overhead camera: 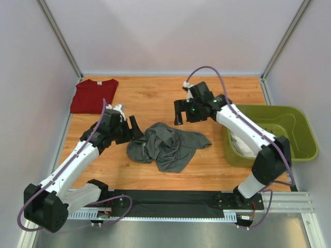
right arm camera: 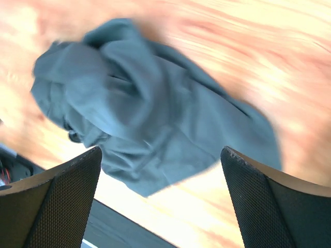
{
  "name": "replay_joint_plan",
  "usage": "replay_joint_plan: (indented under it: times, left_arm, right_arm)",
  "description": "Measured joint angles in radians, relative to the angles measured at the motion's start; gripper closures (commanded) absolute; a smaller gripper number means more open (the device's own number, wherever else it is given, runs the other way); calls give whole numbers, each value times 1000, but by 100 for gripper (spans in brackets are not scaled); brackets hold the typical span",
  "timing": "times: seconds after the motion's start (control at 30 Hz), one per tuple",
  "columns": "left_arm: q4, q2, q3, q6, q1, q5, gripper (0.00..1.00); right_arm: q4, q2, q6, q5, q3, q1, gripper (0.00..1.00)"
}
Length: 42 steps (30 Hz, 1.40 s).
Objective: Fold and stack the t-shirts
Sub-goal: Move the tshirt to the center of the board, then flatten the tshirt out
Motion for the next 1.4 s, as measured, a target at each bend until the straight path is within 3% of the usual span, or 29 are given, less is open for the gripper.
replay_joint_plan:
  times: [0.07,0.3,0.43,0.67,0.8,0.87,1.0,1.17,1.4]
  left_arm:
    - [30,13,-33,-27,-85,-27,27]
    - [84,217,-43,-61,-309,-135,40]
    - [81,343,-28,-63,-357,-179,41]
    - [91,434,19,-61,-430,-200,44]
    - [99,463,52,-57,-439,-217,75]
    - [100,470,56,-56,-439,-225,100]
    - [89,478,69,-43,-439,-244,100]
    - [15,478,197,-19,-428,-315,100]
    - [-38,253,294,2,-282,-399,100]
  right_arm:
    - [-6,-93,40,40,-55,-39,2]
    - [-34,-286,180,143,-297,-39,3]
    - [-43,-334,225,167,-373,-38,3]
    - [-47,-366,248,203,-411,-38,4]
    - [-46,-368,253,212,-442,-38,6]
    - [-46,-365,253,212,-444,-38,7]
    - [-36,-354,252,212,-444,-38,7]
    - [-16,-347,244,212,-444,-38,11]
    - [68,-319,211,171,-444,-32,14]
